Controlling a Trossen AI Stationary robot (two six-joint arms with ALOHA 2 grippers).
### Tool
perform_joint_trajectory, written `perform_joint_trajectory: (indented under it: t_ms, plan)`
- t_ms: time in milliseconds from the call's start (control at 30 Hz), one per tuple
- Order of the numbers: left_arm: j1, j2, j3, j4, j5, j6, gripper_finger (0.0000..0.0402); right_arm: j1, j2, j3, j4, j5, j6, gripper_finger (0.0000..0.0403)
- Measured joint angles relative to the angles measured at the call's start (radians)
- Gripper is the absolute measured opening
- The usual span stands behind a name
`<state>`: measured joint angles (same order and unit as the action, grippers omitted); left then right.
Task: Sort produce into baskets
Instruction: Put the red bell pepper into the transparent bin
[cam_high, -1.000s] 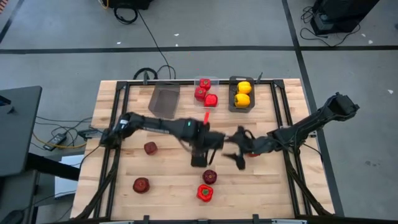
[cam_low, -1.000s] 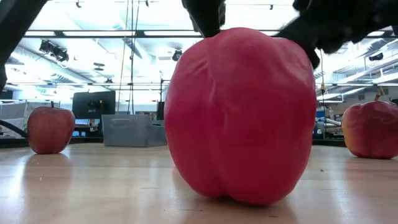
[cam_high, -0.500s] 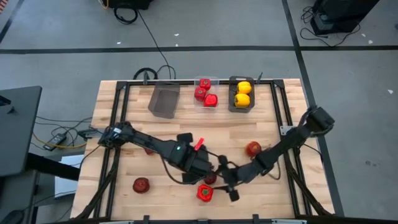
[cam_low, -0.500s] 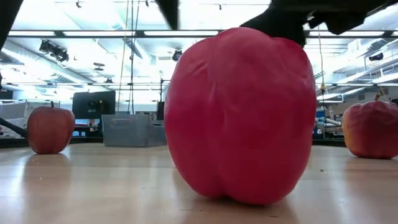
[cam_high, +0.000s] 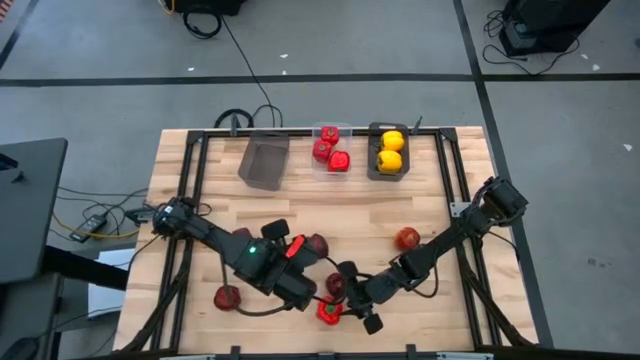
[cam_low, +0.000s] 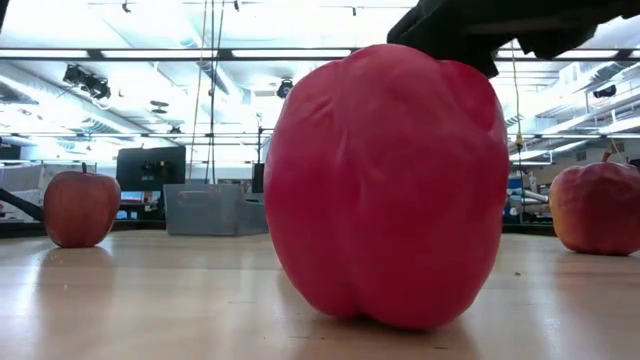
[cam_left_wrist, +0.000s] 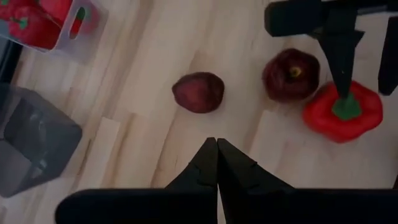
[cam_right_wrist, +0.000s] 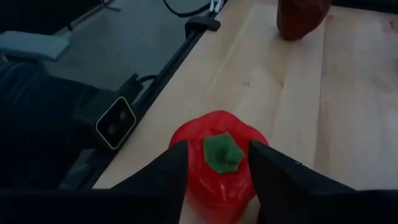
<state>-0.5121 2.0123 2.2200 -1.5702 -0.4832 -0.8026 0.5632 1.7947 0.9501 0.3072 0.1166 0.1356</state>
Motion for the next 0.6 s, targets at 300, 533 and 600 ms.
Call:
perform_joint_trajectory:
  t_ms: [300, 533, 600]
  plan:
    - [-0.013, -0.061, 0.000, 0.003, -0.150, -0.121, 0.0005, -0.016, 0.003, 0.000, -0.009, -0.038, 0.043, 0.0140]
    - [0.012, -0.112, 0.000, 0.015, -0.287, -0.111, 0.0016, -0.034, 0.003, 0.000, -0.009, -0.039, 0.057, 0.0153]
    - [0.028, -0.117, 0.000, 0.018, -0.288, -0.095, 0.0017, -0.035, 0.003, -0.001, -0.008, -0.040, 0.059, 0.0158]
